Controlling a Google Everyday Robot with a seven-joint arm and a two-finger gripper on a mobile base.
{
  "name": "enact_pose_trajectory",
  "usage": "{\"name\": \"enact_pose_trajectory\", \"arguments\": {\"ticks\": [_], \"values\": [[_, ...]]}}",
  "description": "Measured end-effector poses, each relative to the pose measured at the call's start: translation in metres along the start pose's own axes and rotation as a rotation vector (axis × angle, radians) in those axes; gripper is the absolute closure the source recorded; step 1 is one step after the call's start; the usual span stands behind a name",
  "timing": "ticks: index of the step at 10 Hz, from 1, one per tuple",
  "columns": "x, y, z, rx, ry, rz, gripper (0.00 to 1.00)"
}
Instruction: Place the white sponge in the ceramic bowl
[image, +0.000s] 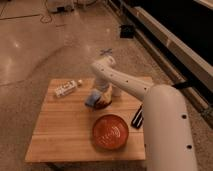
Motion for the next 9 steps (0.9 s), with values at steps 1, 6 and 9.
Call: {"name": "enact_pose_trajectory", "arguments": {"ticks": [1, 6, 9], "values": [[0.002, -0.006, 0.001, 0.005, 0.002, -0.02, 0.2], [0.002, -0.03, 0.04, -0.023, 0.0, -0.135, 0.2], [0.0, -0.029, 0.07, -0.056, -0.002, -0.159, 0.2]]}}
